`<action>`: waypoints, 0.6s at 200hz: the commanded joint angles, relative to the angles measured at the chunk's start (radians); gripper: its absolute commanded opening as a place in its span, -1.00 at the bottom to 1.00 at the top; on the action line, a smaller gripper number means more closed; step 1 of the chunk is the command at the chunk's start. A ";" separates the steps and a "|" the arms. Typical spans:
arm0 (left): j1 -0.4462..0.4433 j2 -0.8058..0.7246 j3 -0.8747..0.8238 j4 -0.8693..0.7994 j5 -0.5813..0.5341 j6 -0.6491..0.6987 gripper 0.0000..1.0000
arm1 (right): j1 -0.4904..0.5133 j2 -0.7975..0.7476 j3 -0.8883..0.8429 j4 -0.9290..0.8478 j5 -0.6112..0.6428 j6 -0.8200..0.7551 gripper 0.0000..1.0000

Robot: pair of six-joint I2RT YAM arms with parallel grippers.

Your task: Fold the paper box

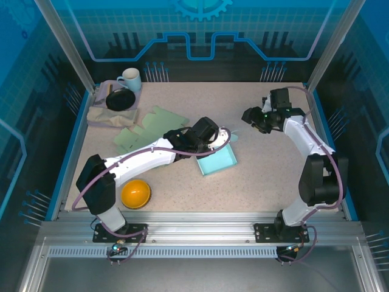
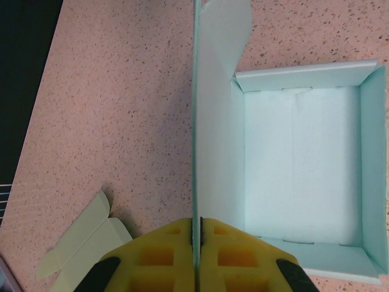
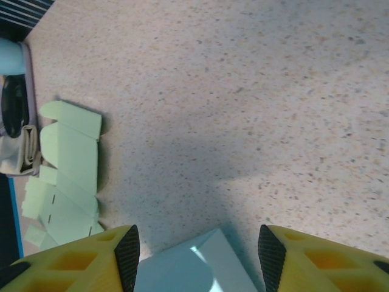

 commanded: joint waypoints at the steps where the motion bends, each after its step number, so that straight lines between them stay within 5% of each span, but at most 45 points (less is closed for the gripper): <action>1: -0.009 0.019 -0.008 0.021 0.028 -0.007 -1.00 | 0.047 0.010 0.025 -0.020 -0.060 0.022 0.14; 120: -0.015 0.041 -0.004 0.064 -0.050 0.004 -1.00 | 0.172 0.041 -0.036 -0.052 -0.144 0.090 0.14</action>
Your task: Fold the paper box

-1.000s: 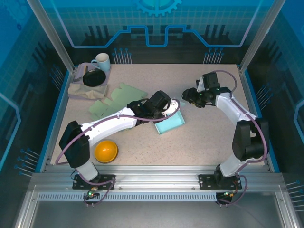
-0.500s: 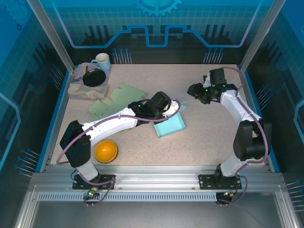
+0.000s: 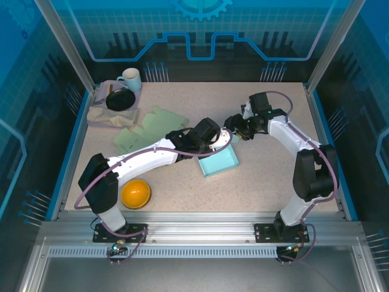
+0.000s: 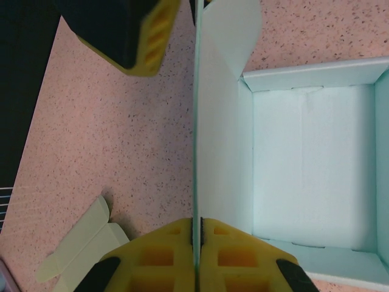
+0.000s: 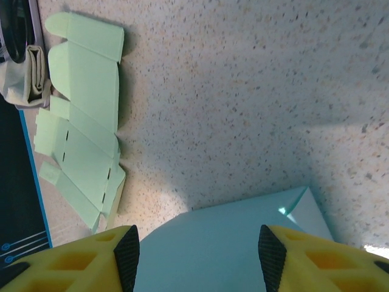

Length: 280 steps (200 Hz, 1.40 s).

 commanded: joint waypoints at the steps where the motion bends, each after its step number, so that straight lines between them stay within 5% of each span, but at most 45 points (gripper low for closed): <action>1: -0.008 0.020 -0.004 0.035 -0.033 0.003 -1.00 | 0.017 -0.031 -0.033 -0.032 -0.062 0.041 0.14; 89: -0.024 0.028 -0.014 0.063 -0.073 -0.003 -1.00 | 0.018 -0.095 -0.103 0.071 -0.183 0.253 0.12; 169: -0.081 0.021 -0.012 0.126 -0.132 0.031 -1.00 | 0.015 -0.102 -0.079 0.039 -0.173 0.284 0.13; 205: -0.086 -0.020 -0.026 0.175 -0.206 0.158 -1.00 | -0.058 -0.058 -0.025 0.012 -0.176 0.247 0.13; 227: -0.085 -0.026 -0.034 0.169 -0.210 0.227 -1.00 | -0.096 -0.036 0.055 -0.062 -0.118 0.111 0.13; 249: -0.071 -0.029 -0.035 0.146 -0.172 0.219 -1.00 | -0.122 -0.025 0.144 -0.143 0.053 -0.190 0.13; 280: 0.002 -0.074 -0.025 0.087 -0.040 0.151 -1.00 | -0.190 -0.103 -0.011 0.066 0.178 -0.639 0.08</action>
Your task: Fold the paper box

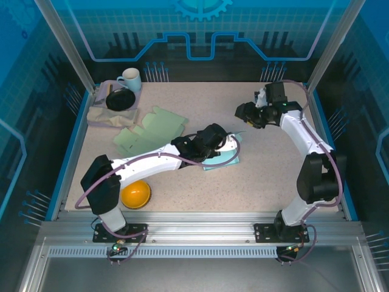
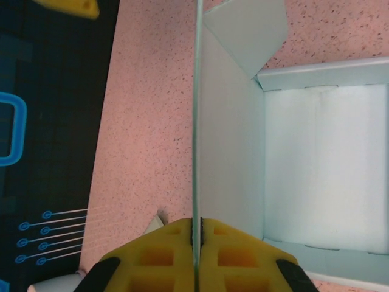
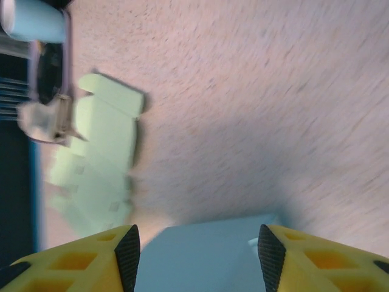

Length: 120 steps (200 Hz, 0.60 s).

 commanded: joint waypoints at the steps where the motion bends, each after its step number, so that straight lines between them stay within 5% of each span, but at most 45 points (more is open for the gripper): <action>1: 0.061 -0.076 -0.005 -0.032 0.112 -0.032 -1.00 | -0.063 -0.053 -0.114 0.103 0.120 -0.435 0.08; 49: 0.152 -0.143 -0.038 -0.039 0.303 -0.066 -1.00 | -0.153 -0.078 -0.361 0.449 -0.193 -0.778 -0.15; 120: 0.214 -0.230 -0.095 -0.053 0.498 0.013 -1.00 | -0.064 -0.125 -0.442 0.598 -0.326 -1.028 -0.29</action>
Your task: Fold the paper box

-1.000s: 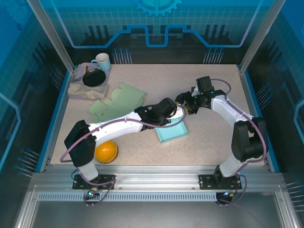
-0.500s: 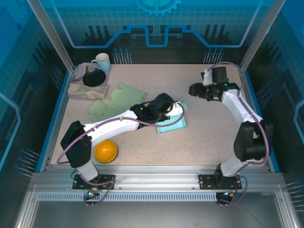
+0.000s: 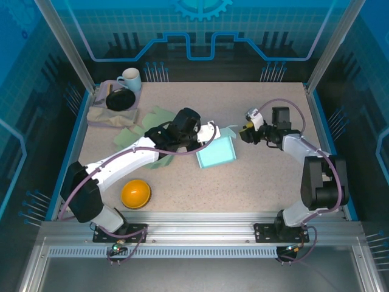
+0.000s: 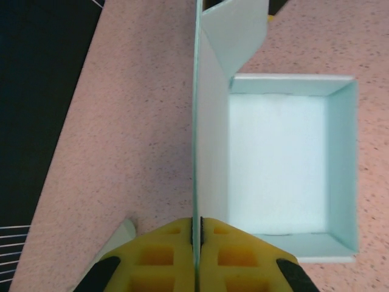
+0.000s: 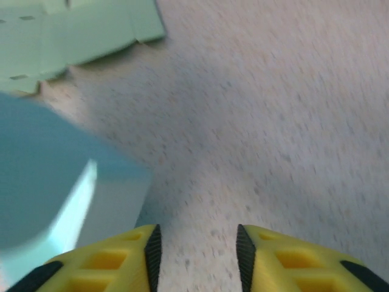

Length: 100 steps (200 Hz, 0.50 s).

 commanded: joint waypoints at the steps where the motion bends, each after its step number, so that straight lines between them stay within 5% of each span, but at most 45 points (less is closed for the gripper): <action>1: 0.029 -0.064 -0.022 -0.007 0.113 0.033 -1.00 | 0.001 -0.051 0.004 0.069 -0.105 -0.128 -0.29; 43: 0.053 -0.083 -0.037 -0.012 0.147 0.032 -1.00 | 0.035 -0.121 -0.009 -0.040 -0.318 -0.299 -0.26; 100: 0.055 -0.097 -0.037 -0.008 0.196 0.005 -1.00 | 0.105 -0.117 0.038 -0.082 -0.274 -0.313 -0.24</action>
